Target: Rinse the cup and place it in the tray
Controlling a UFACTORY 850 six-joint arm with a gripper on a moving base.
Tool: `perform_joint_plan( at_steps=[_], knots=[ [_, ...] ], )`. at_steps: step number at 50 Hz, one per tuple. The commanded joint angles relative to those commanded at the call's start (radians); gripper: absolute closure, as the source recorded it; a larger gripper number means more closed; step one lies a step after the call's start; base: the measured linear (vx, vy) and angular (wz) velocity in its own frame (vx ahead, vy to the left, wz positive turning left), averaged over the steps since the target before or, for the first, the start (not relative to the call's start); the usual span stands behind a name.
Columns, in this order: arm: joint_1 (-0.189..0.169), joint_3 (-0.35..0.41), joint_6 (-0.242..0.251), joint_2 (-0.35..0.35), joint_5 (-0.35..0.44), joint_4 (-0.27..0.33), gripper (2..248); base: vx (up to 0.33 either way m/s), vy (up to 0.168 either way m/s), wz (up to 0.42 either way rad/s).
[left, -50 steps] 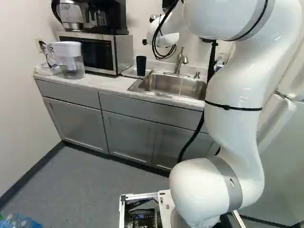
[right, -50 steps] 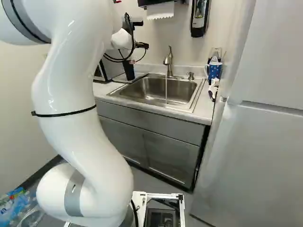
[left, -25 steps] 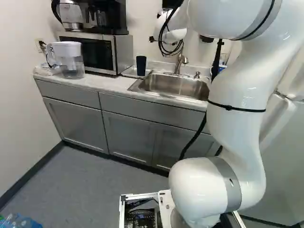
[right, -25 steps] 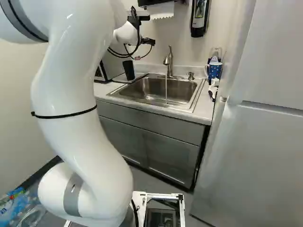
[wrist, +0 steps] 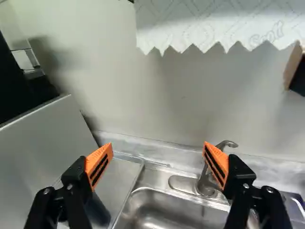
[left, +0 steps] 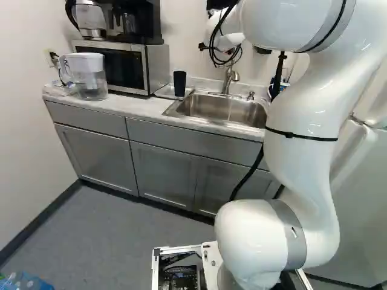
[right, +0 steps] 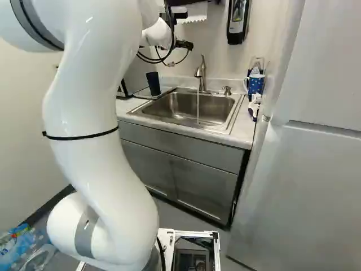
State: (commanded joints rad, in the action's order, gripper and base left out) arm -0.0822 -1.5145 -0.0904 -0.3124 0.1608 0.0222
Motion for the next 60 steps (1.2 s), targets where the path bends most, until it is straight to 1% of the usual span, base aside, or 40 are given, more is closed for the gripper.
perform_joint_plan(
  at_steps=[20, 32, 44, 60],
  knots=[
    [-0.048, -0.021, 0.000, -0.013, -0.005, 0.000, 3, 0.000, 0.000, 0.000],
    [-0.065, -0.064, 0.000, -0.050, -0.005, 0.000, 3, 0.000, 0.000, 0.000],
    [-0.077, -0.115, 0.000, -0.093, -0.005, 0.000, 3, 0.000, 0.000, 0.000],
    [-0.075, -0.158, 0.000, -0.129, -0.009, 0.000, 3, 0.000, 0.000, 0.000]
  ],
)
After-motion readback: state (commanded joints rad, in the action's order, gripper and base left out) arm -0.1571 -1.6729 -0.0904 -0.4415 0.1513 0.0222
